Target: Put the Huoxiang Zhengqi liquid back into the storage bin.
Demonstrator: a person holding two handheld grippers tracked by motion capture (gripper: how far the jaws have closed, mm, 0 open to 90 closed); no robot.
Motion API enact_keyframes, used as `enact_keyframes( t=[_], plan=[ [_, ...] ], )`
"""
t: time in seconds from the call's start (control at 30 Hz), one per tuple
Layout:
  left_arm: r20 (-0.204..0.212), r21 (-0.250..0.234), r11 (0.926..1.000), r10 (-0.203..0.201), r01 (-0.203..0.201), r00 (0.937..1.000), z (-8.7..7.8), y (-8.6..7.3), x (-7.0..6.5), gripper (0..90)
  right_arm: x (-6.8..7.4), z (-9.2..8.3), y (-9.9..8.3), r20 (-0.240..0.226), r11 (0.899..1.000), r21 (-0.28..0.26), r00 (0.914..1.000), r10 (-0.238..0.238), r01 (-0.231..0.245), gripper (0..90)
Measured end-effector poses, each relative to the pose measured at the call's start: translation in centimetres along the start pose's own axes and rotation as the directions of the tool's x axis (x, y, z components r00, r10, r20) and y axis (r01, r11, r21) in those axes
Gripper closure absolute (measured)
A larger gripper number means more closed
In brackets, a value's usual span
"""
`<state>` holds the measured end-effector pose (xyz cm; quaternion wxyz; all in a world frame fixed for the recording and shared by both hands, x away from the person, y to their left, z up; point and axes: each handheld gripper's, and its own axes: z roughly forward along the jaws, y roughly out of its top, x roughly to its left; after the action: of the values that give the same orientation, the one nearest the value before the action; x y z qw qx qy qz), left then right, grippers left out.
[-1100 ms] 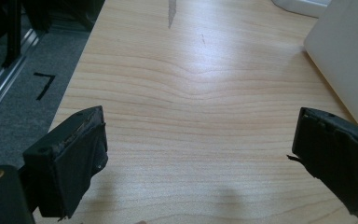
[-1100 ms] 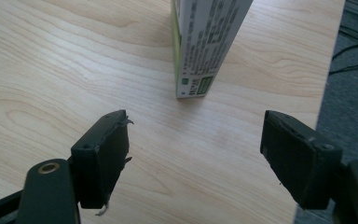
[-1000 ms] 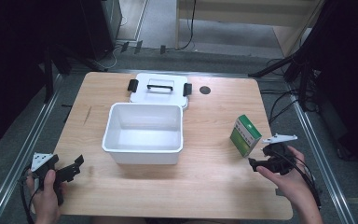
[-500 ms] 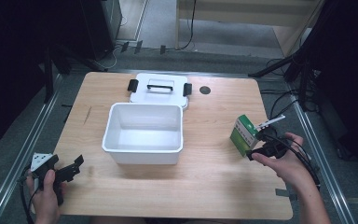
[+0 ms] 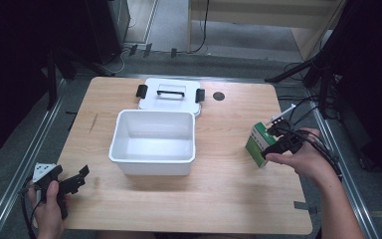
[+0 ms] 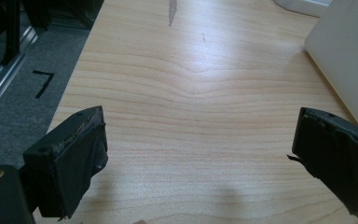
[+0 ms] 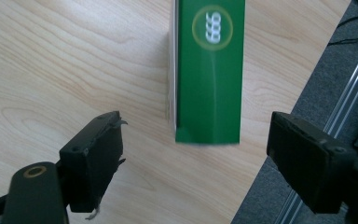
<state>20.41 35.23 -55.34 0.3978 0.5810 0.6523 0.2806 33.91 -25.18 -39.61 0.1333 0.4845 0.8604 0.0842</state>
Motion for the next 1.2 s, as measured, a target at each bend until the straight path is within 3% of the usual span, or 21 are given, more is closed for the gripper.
enact_keyframes(
  t=[0.23,0.47,0.53,0.77,0.97,1.2],
  plan=[
    [0.001,0.003,1.0,0.0,0.0,1.0,0.0,0.0,0.0,3.9,0.0,0.5,2.1,-0.006,0.999,0.049,0.9998,-0.02,0.02,20.9],
    [0.001,0.007,1.0,0.001,-0.001,1.0,0.0,0.0,0.0,3.9,-0.4,1.3,3.8,-0.016,0.996,0.089,0.9999,0.007,-0.006,26.6],
    [0.0,0.006,1.0,-0.003,0.003,1.0,0.1,0.0,0.0,4.0,-0.7,1.7,4.5,-0.03,0.994,0.11,0.9991,0.03,-0.026,32.5],
    [0.003,0.002,1.0,-0.008,0.008,1.0,0.0,0.0,0.1,4.0,-1.2,2.6,5.3,-0.069,0.987,0.152,0.9956,0.064,-0.053,42.8],
    [0.005,0.004,1.0,-0.005,0.005,1.0,0.0,0.0,0.1,3.9,-1.3,3.1,5.6,-0.057,0.981,0.176,0.9939,0.094,-0.083,48.7],
    [0.005,0.004,0.9999,-0.01,0.01,0.9999,0.0,0.0,0.1,3.9,-1.5,2.9,5.7,-0.088,0.981,0.174,0.9913,0.098,-0.081,61.8]
  ],
)
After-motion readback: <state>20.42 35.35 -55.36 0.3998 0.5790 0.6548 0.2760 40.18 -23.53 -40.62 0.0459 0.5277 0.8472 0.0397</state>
